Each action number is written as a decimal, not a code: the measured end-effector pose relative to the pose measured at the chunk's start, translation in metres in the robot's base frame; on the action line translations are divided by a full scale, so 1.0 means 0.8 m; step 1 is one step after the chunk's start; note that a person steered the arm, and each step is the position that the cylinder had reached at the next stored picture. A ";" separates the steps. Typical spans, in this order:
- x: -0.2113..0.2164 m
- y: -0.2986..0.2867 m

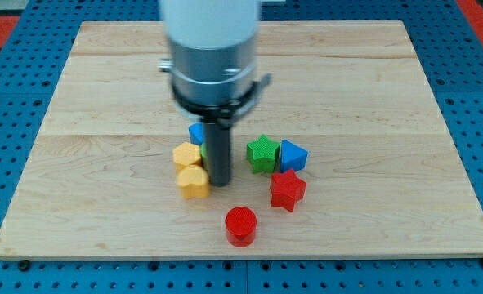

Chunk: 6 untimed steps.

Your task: Point your arm right to red circle

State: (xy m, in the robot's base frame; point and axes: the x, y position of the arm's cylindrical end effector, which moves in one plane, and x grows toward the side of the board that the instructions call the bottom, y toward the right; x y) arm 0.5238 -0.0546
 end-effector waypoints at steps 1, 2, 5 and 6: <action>0.042 -0.043; 0.075 -0.067; 0.089 0.149; 0.065 0.166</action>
